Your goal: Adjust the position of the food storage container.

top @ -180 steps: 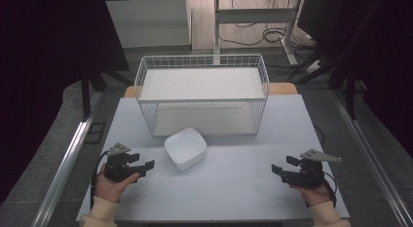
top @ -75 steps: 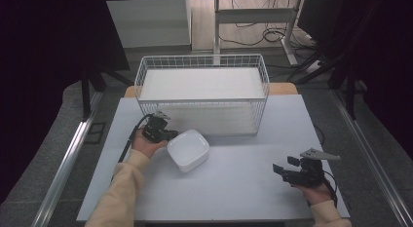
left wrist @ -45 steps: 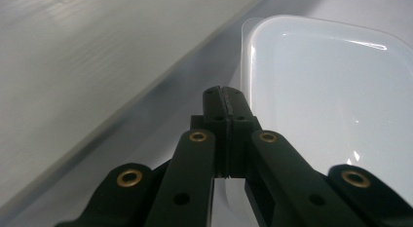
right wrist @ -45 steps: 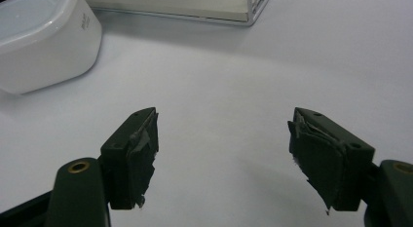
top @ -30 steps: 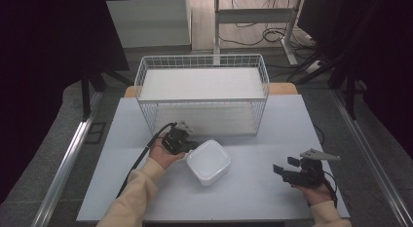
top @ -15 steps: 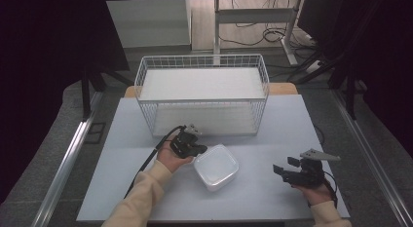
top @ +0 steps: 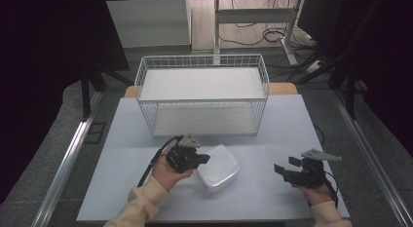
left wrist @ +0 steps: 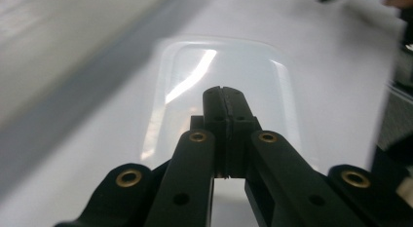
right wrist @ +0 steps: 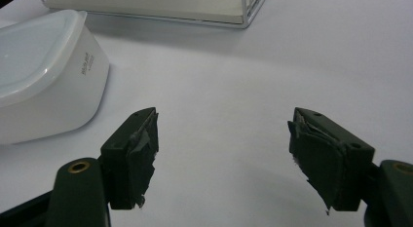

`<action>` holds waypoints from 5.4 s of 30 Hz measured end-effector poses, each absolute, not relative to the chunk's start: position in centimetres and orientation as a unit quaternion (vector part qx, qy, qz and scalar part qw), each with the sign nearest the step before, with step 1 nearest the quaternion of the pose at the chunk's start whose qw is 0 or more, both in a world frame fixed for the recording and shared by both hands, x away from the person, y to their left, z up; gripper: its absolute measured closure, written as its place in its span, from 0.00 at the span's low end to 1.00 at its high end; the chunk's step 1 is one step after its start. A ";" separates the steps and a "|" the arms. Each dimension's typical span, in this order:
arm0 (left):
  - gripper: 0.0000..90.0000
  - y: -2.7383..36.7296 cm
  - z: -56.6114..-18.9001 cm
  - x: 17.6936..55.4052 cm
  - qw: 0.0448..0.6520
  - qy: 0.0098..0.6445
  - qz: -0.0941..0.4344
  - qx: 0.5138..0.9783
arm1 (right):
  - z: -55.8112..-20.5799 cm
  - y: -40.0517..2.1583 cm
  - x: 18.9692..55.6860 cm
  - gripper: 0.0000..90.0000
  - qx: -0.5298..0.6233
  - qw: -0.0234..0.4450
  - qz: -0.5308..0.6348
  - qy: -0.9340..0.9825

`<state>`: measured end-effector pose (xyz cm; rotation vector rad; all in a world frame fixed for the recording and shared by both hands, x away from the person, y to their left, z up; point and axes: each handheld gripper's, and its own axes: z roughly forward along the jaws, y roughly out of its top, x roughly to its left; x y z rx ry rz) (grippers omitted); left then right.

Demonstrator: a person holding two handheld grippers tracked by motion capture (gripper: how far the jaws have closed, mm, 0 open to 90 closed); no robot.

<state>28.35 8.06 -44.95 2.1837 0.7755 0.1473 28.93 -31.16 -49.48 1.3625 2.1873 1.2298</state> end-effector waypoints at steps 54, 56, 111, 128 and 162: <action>1.00 11.4 -48.6 26.2 0.356 0.356 0.029 0.863 | -48.0 -29.0 29.2 0.34 0.445 0.123 0.450 0.764; 1.00 12.4 -48.1 25.8 0.367 0.365 0.041 0.855 | -47.2 -27.7 29.6 0.38 0.427 0.118 0.456 0.772; 0.30 20.3 -48.6 26.5 0.377 0.472 0.071 0.794 | -48.7 -15.9 32.5 1.00 0.281 0.047 0.378 0.881; 0.53 19.9 -48.7 25.7 0.378 0.464 0.060 0.799 | -48.4 -17.2 30.0 1.00 0.284 0.035 0.384 0.878; 1.00 13.8 -50.3 29.3 0.356 0.451 0.006 0.818 | -47.7 -24.8 29.9 0.34 0.392 0.091 0.430 0.808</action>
